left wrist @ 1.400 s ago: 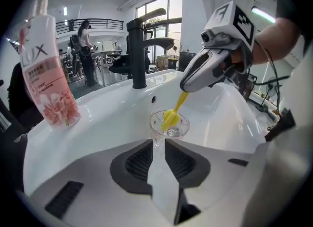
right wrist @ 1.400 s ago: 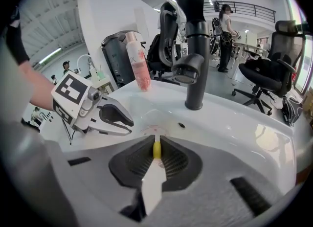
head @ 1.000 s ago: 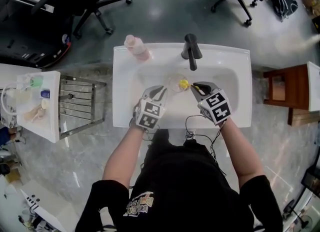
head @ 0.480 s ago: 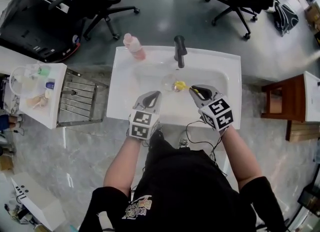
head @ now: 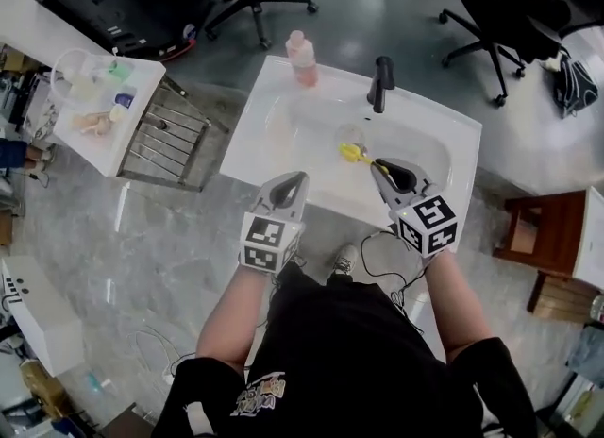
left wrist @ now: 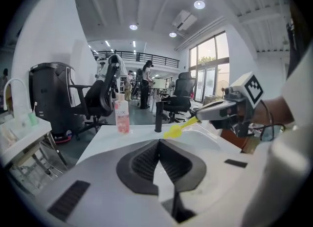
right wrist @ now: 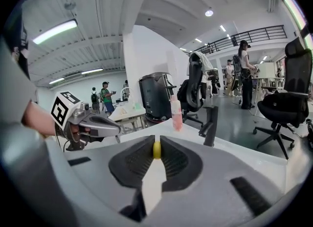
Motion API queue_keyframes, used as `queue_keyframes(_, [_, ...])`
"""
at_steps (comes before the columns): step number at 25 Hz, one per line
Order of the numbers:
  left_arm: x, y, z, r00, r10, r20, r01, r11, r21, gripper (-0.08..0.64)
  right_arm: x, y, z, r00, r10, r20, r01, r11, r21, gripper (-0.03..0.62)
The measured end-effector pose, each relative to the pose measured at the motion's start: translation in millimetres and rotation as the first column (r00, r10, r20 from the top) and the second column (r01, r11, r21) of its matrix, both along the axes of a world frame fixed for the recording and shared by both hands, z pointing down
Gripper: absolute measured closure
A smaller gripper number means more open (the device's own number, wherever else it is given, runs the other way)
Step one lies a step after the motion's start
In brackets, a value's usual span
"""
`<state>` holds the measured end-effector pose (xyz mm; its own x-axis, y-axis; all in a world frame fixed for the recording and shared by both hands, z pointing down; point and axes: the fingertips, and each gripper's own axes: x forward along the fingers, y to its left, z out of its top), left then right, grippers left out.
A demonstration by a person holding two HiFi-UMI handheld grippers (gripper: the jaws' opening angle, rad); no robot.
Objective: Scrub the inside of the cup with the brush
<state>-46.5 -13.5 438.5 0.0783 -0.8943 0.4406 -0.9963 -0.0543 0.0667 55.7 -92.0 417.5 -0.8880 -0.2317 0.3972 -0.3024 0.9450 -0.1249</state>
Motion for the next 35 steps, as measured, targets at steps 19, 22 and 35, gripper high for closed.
queue_keyframes(19, [-79, 123, -40, 0.999, 0.045, -0.012, -0.044, 0.994, 0.102, 0.554, -71, 112, -25, 0.990, 0.128, 0.053, -0.129, 0.991, 0.016, 0.554])
queue_keyframes(22, [-77, 137, -43, 0.993, 0.114, -0.032, -0.109, 0.986, 0.124, 0.554, -64, 133, -30, 0.978, 0.199, 0.062, -0.201, 0.979, 0.027, 0.554])
queue_keyframes(35, [5, 177, -45, 0.935, 0.351, -0.049, -0.340, 0.928, 0.149, 0.554, 36, 203, -51, 0.899, 0.434, 0.058, -0.437, 0.896, 0.074, 0.554])
